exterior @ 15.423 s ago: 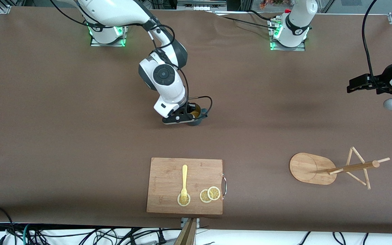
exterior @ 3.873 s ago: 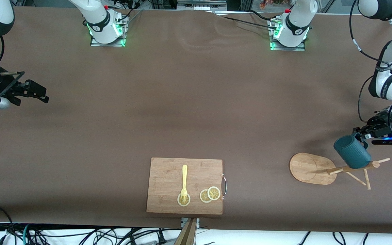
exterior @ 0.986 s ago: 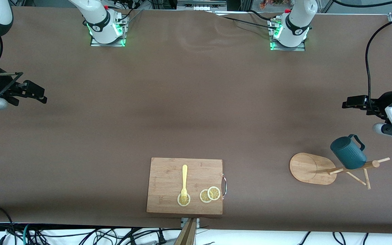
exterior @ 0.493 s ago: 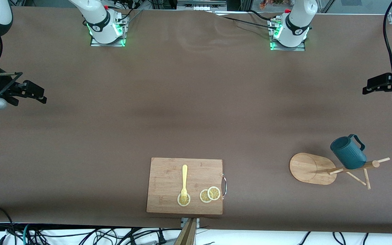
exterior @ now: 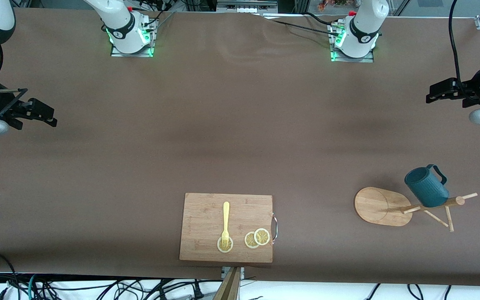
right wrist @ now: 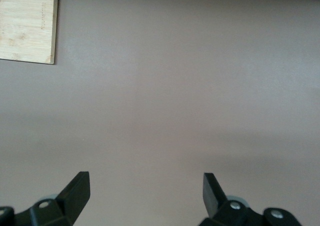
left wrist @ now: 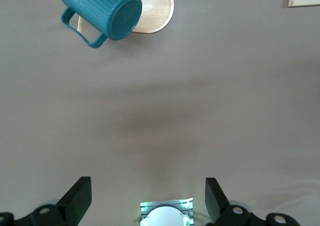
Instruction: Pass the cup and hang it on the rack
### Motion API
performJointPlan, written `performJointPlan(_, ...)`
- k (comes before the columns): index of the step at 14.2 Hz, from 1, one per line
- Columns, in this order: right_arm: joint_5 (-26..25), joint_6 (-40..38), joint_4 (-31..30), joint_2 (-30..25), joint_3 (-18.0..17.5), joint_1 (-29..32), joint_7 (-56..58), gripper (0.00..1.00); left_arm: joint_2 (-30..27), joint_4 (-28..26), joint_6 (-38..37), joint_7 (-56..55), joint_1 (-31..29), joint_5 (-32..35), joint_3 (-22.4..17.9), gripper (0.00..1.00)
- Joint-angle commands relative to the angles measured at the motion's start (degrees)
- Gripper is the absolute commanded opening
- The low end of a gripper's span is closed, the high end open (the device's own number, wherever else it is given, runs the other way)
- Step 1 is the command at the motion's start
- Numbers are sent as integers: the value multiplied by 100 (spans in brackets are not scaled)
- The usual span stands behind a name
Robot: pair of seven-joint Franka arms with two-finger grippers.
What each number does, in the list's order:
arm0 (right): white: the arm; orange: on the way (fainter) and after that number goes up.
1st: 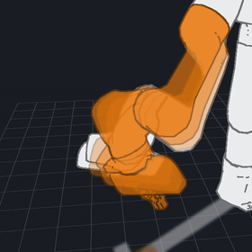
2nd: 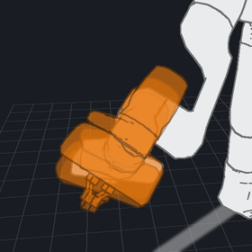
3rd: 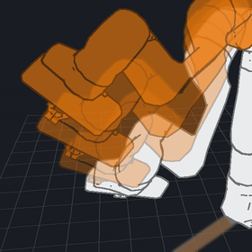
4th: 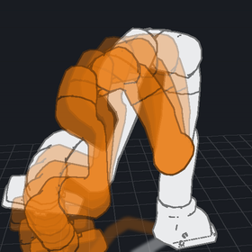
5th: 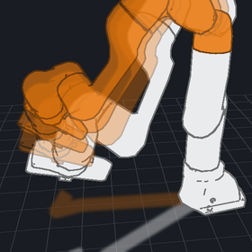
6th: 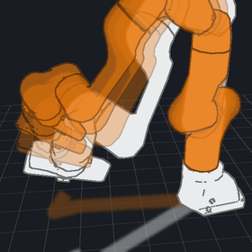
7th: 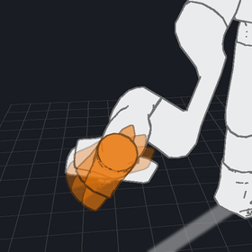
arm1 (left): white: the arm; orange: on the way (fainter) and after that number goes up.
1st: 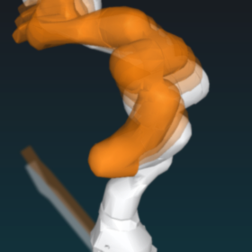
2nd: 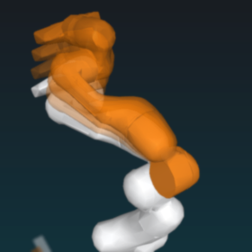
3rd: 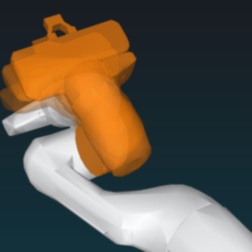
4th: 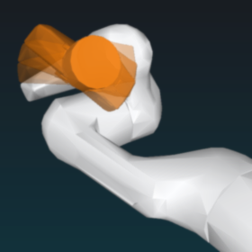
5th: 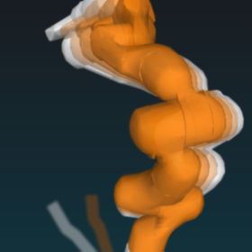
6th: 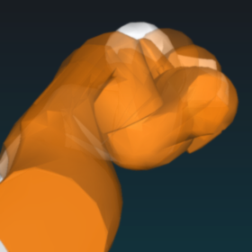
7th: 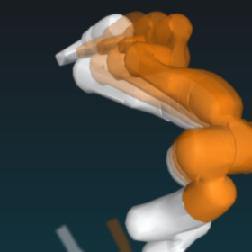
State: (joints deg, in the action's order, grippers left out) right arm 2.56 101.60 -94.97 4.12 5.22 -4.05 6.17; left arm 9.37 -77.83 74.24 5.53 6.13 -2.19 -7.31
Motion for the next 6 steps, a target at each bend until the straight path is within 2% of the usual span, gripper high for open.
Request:
performJointPlan(1,-54,-26,137,62,-12,-17,-46,100,-182,-277,144,-70,-156,175,186,100)
performJointPlan(6,-54,-26,137,62,-12,-25,-46,100,-23,-5,100,-70,-77,201,195,100)
